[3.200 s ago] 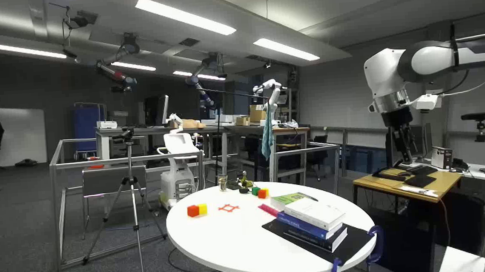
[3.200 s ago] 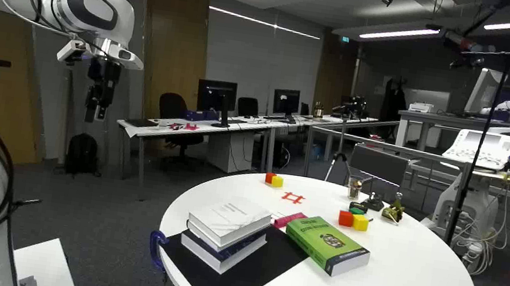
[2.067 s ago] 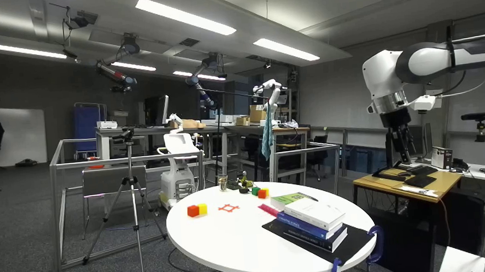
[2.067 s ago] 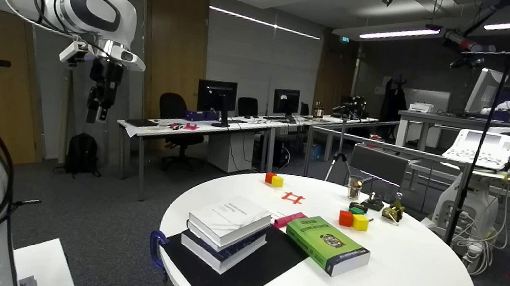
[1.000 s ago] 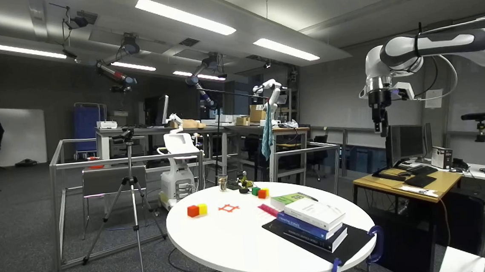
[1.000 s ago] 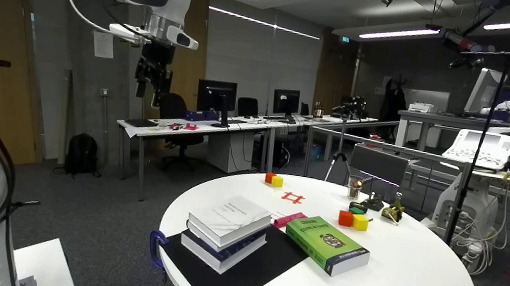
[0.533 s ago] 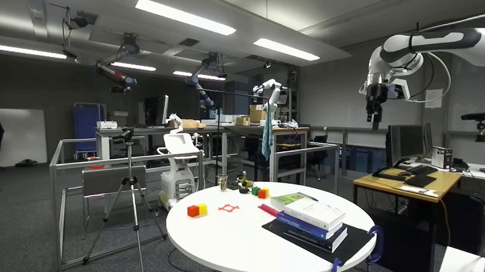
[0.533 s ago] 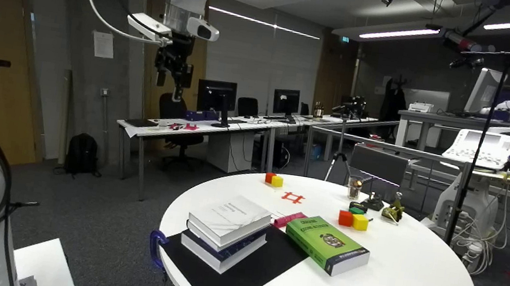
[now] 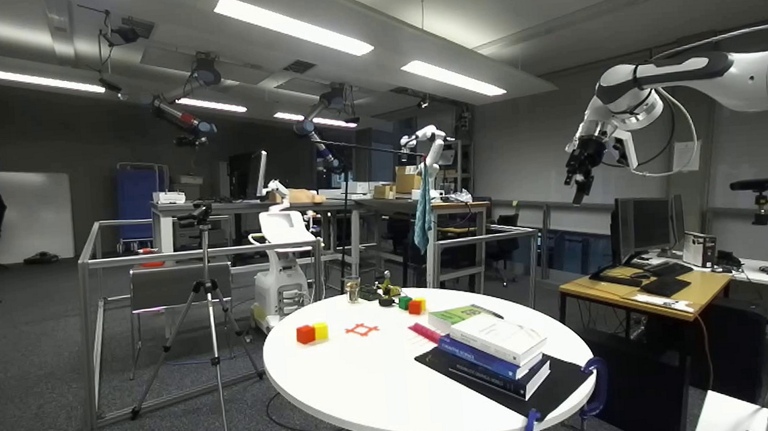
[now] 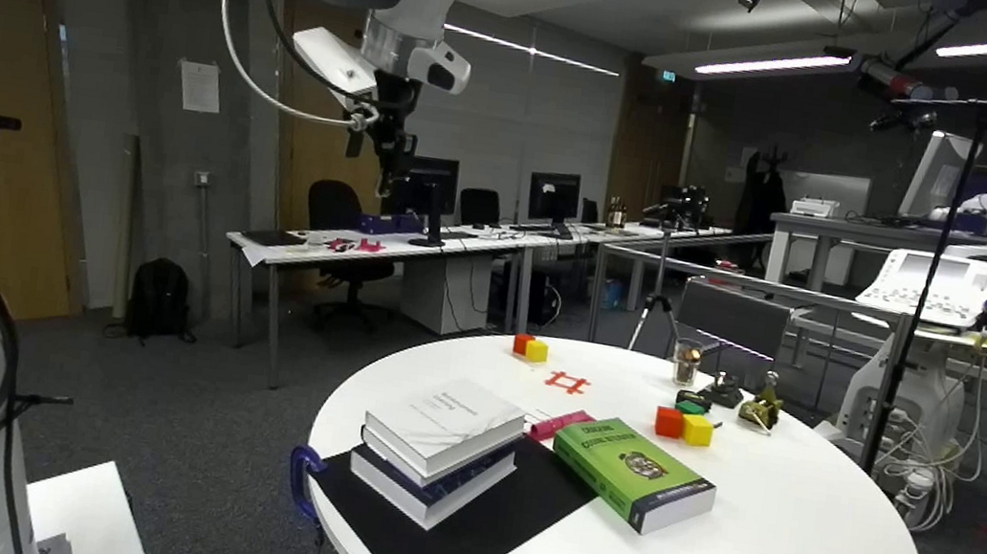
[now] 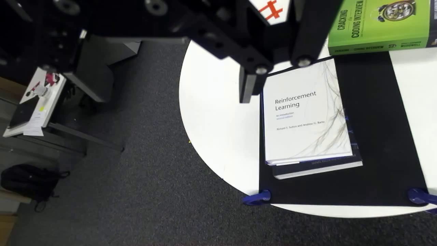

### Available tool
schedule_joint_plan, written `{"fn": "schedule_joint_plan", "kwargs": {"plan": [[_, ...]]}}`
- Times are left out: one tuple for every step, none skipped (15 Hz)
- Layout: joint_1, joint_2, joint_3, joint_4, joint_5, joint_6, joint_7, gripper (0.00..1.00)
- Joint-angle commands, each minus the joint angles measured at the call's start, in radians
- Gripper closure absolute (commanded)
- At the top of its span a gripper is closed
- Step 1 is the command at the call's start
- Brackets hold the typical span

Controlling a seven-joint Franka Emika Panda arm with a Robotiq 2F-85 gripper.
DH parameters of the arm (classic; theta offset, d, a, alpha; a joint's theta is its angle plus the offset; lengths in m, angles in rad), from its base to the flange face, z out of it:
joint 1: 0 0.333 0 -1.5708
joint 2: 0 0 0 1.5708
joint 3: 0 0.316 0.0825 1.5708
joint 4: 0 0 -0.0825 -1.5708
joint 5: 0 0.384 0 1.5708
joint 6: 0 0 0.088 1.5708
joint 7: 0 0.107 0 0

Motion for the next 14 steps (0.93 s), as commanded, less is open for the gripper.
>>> {"fn": "schedule_joint_plan", "kwargs": {"plan": [[-0.033, 0.080, -0.037, 0.078, 0.086, -0.019, -0.069, 0.00], [-0.041, 0.096, -0.046, 0.091, 0.106, -0.024, -0.085, 0.00], [-0.047, 0.113, -0.056, 0.103, 0.129, -0.032, -0.101, 0.00], [-0.056, 0.131, -0.066, 0.116, 0.153, -0.042, -0.113, 0.00], [-0.064, 0.151, -0.076, 0.128, 0.177, -0.055, -0.127, 0.00], [-0.075, 0.172, -0.084, 0.144, 0.197, -0.066, -0.139, 0.00], [-0.086, 0.192, -0.090, 0.157, 0.218, -0.078, -0.149, 0.00], [-0.099, 0.215, -0.094, 0.172, 0.232, -0.087, -0.156, 0.00], [-0.112, 0.238, -0.098, 0.186, 0.247, -0.098, -0.163, 0.00], [-0.127, 0.263, -0.101, 0.203, 0.262, -0.115, -0.164, 0.00], [-0.144, 0.287, -0.103, 0.219, 0.274, -0.127, -0.168, 0.00], [-0.160, 0.309, -0.100, 0.232, 0.283, -0.133, -0.169, 0.00], [-0.176, 0.332, -0.099, 0.247, 0.291, -0.145, -0.169, 0.00], [-0.192, 0.353, -0.096, 0.259, 0.296, -0.150, -0.166, 0.00]]}}
